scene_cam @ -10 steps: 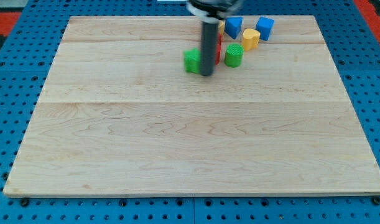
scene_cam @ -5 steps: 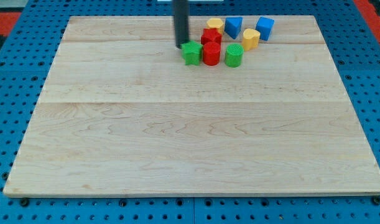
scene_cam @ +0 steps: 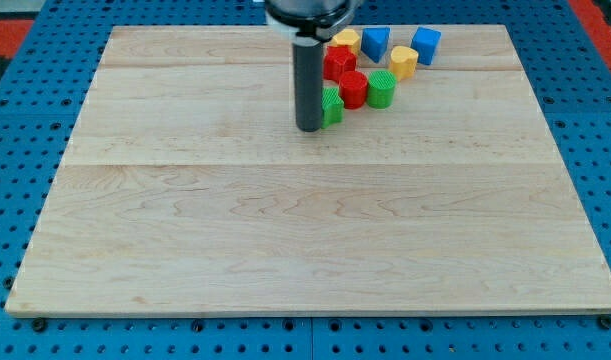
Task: Move the green star into the red circle
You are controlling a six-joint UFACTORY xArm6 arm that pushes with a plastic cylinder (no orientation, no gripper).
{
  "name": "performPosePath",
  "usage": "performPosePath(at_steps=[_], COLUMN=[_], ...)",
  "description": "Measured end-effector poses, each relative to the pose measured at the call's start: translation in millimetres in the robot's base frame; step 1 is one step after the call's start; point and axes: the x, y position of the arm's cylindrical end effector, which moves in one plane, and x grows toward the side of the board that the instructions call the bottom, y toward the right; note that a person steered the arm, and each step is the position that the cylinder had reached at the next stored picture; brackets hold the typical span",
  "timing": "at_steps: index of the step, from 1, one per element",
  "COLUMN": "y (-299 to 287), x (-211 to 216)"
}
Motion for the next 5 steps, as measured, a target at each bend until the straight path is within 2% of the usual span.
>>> performPosePath(at_steps=[2,5], y=[54.8,55.3], x=[-49.7,-54.2])
